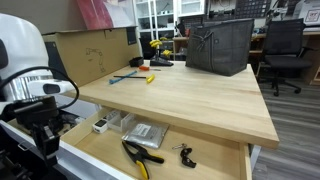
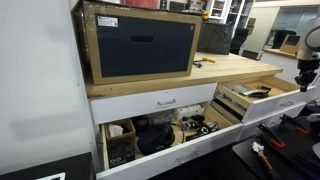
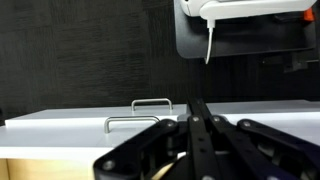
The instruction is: Close the topmost drawer completely
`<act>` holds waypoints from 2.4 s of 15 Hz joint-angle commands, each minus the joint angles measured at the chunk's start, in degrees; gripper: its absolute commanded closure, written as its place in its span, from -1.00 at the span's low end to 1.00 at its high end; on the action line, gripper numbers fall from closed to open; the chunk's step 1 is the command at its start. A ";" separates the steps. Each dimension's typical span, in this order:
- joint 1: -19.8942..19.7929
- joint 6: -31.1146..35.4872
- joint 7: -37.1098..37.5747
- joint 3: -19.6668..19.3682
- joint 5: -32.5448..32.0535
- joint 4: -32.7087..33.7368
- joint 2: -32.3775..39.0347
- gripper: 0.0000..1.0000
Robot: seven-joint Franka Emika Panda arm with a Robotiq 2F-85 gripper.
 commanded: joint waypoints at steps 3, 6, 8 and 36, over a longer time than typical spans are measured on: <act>0.09 9.26 2.79 -0.10 -4.68 0.94 8.95 1.00; 0.54 12.92 5.32 -0.44 -8.10 1.85 13.83 1.00; 1.13 14.71 7.86 -0.81 -11.25 2.58 16.28 1.00; 7.46 25.09 49.93 3.13 -47.19 28.57 38.57 1.00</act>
